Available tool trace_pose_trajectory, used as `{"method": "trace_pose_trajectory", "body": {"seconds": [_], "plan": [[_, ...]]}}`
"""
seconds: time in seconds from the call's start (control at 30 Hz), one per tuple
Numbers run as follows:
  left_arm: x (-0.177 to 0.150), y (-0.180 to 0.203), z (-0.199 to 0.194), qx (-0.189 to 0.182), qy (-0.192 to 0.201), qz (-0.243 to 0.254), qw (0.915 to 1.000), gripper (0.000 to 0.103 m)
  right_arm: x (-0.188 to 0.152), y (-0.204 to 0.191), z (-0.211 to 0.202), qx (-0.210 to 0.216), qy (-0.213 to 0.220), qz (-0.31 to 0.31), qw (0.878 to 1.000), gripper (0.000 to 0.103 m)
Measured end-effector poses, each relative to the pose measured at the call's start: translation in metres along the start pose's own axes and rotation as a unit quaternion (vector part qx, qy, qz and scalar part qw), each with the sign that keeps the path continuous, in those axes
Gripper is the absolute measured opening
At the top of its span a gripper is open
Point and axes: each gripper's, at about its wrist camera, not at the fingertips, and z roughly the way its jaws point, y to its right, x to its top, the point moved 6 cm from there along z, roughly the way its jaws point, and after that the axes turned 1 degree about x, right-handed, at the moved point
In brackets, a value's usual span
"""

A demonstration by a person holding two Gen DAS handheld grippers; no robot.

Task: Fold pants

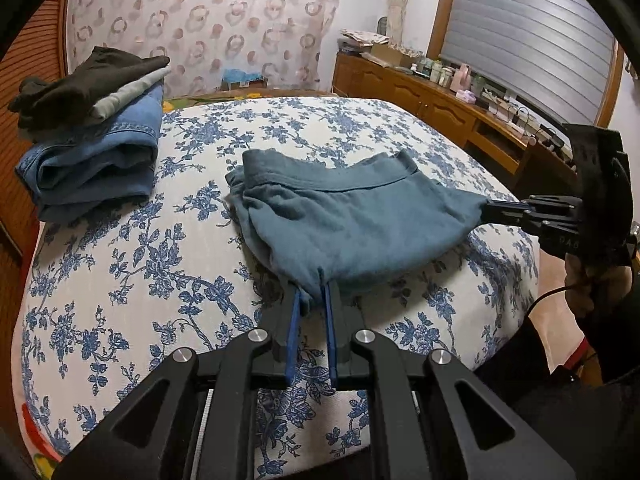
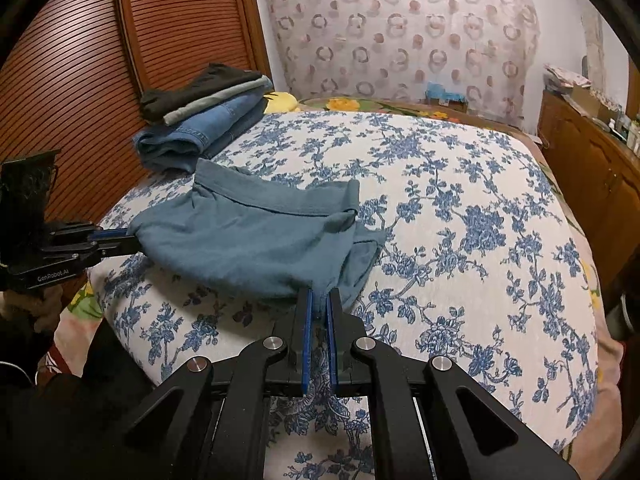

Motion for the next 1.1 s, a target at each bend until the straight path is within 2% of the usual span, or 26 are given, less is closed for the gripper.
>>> {"method": "trace_pose_trajectory", "body": {"seconds": [0.1,0.17,0.4,0.5,0.53,0.8,0.87,0.93,1.07,1.1], "plan": [[0.0,0.0,0.0,0.001,-0.002,0.0,1.0,0.012,0.0,0.0,0.004,0.002,-0.006,0.0,1.0,0.006],[0.001,-0.001,0.0,0.004,-0.003,-0.003,1.0,0.019,-0.001,0.0,0.004,0.002,-0.009,0.001,1.0,0.006],[0.004,-0.005,-0.004,0.011,0.003,-0.011,0.9999,0.028,-0.001,-0.003,0.0,-0.002,-0.003,-0.005,1.0,0.006],[0.007,-0.009,-0.008,0.012,0.011,-0.015,0.9998,0.038,-0.002,-0.003,-0.001,-0.002,-0.004,-0.007,1.0,0.006],[0.007,-0.011,-0.008,0.012,0.014,-0.017,0.9997,0.046,-0.002,-0.003,-0.001,-0.003,-0.004,-0.008,1.0,0.006],[0.007,-0.031,0.01,0.024,0.002,-0.039,0.999,0.051,-0.001,0.001,-0.005,-0.005,0.0,-0.003,1.0,0.006],[0.008,-0.034,0.012,0.026,0.002,-0.043,0.9987,0.06,0.0,0.0,-0.008,-0.006,0.001,-0.004,1.0,0.006],[0.011,-0.039,0.013,0.026,0.01,-0.052,0.9983,0.079,0.0,0.0,-0.01,-0.007,0.002,-0.006,1.0,0.006],[0.019,-0.047,0.018,0.023,0.007,-0.062,0.9978,0.08,0.002,0.003,-0.01,-0.005,0.002,-0.004,1.0,0.006],[0.021,-0.047,0.02,0.026,0.008,-0.06,0.9978,0.08,0.003,0.003,-0.01,-0.004,0.002,-0.002,1.0,0.01]]}}
